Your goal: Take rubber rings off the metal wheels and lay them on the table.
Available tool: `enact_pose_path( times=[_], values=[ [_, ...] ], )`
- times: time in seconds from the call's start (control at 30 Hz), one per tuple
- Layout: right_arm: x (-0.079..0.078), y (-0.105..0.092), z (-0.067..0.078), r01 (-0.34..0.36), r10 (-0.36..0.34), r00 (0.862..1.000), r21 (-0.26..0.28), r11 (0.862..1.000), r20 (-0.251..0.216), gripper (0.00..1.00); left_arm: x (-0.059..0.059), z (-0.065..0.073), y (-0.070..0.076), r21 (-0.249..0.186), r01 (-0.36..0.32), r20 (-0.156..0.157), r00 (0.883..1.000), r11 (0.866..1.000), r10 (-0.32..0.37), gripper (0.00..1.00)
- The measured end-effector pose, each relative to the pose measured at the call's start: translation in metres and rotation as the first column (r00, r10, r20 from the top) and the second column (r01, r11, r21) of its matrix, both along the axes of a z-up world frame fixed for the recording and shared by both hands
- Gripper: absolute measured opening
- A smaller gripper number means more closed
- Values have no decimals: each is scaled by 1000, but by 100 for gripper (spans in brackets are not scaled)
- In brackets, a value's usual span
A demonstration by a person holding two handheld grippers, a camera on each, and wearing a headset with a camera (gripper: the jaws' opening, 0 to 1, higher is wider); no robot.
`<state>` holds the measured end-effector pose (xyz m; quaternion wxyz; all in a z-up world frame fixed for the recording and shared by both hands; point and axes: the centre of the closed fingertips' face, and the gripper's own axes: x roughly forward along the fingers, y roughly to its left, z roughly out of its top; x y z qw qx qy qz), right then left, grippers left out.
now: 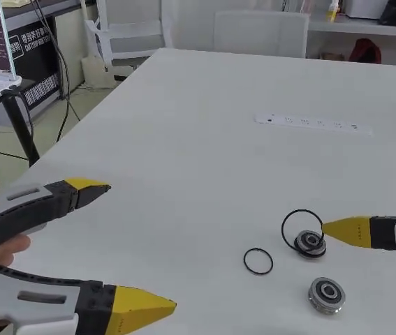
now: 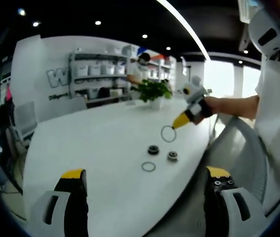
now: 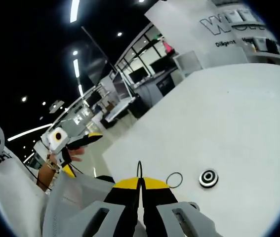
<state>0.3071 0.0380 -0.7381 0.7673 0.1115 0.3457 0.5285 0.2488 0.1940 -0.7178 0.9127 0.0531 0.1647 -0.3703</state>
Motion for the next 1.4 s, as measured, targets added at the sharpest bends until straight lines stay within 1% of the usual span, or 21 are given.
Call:
enact_pose_path(
  times=[0.1,0.2,0.47,0.57,0.63,0.7,0.77,0.83,0.97,1.03,1.07,1.13,1.2,1.27,1.4],
  values=[
    [-1,6,-6,-21,21,1000,-25,999,-3,0,2,0,3,-8,3,-1,1000,1000,-3,100],
    [-1,11,-12,-36,36,999,-44,998,-8,0,5,-1,5,-7,1,4,1000,1000,-1,100],
    [2,20,-23,-73,71,997,-73,995,-32,0,14,-7,11,-16,-6,3,1000,1000,6,100],
    [4,24,-28,-92,88,995,-81,992,-46,0,17,-8,13,-27,-17,5,1000,999,17,100],
    [2,27,-35,-124,118,991,-98,987,-65,0,18,-10,11,-38,-18,-2,1000,999,18,99],
    [4,26,-44,-135,126,989,-133,982,-71,0,18,-13,8,-41,-10,-4,1000,999,10,99],
    [5,28,-48,-143,133,988,-137,980,-79,0,19,-18,7,-34,-4,-15,1000,999,3,99],
    [4,30,-52,-157,145,985,-144,977,-90,0,20,-21,6,-28,-4,-19,1000,1000,4,99],
    [3,32,-60,-177,162,982,-168,970,-102,0,20,-22,6,-31,-2,-24,1000,1000,1,98],
    [4,33,-64,-180,163,981,-178,968,-104,0,21,-22,6,-34,-5,-23,1000,999,5,98],
    [6,32,-68,-180,164,982,-190,965,-98,0,21,-22,7,-37,-7,-23,1000,999,7,98],
    [8,31,-76,-183,164,981,-212,960,-103,0,22,-23,9,-38,-11,-26,1000,999,10,98],
    [10,30,-83,-188,168,980,-237,953,-102,0,21,-27,12,-29,-18,-37,999,999,17,97],
    [11,29,-89,-189,167,980,-260,947,-104,0,20,-28,14,-28,-23,-38,999,999,22,97],
    [13,29,-97,-191,165,979,-275,942,-116,0,21,-28,16,-38,-36,-37,999,999,34,97]
  ],
)
